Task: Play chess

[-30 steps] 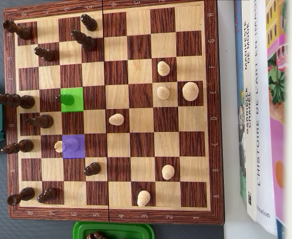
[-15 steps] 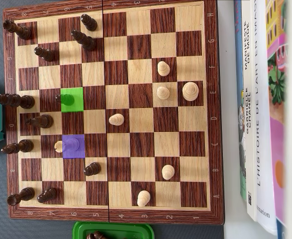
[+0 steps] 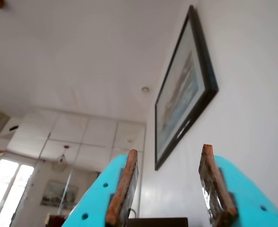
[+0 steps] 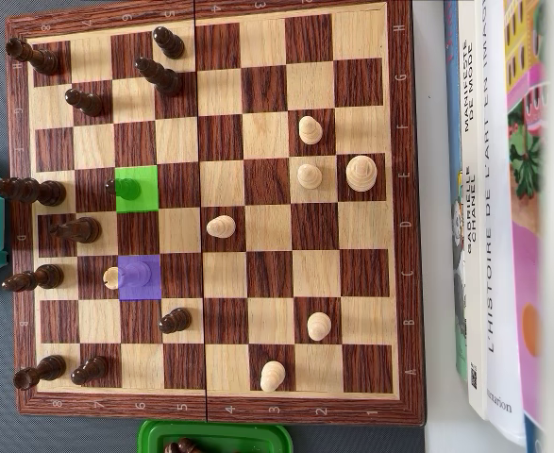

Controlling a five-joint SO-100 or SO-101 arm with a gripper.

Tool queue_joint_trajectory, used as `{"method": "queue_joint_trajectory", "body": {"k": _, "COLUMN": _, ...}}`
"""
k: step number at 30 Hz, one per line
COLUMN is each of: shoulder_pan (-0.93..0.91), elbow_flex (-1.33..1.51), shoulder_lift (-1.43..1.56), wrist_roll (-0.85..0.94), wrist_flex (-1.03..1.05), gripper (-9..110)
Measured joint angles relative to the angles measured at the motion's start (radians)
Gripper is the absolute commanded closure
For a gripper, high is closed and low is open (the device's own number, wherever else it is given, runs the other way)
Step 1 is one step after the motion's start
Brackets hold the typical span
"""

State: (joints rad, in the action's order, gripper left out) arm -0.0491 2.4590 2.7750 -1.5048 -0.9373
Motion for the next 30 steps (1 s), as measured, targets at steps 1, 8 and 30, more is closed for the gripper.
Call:
{"method": "queue_joint_trajectory", "body": {"k": 1, "shoulder_pan": -0.006, "elbow_flex": -0.014, "shoulder_lift": 0.0, "wrist_roll": 0.0, "wrist_flex": 0.043, "gripper": 82}}
{"method": "queue_joint_trajectory", "body": {"k": 8, "shoulder_pan": -0.009, "elbow_flex": -0.095, "shoulder_lift": -0.003, "wrist_roll": 0.0, "wrist_flex": 0.37, "gripper": 82}}
{"method": "queue_joint_trajectory", "body": {"k": 30, "shoulder_pan": -0.035, "elbow_flex": -0.442, "shoulder_lift": -0.265, "wrist_roll": 0.0, "wrist_flex": 1.674, "gripper": 82}}
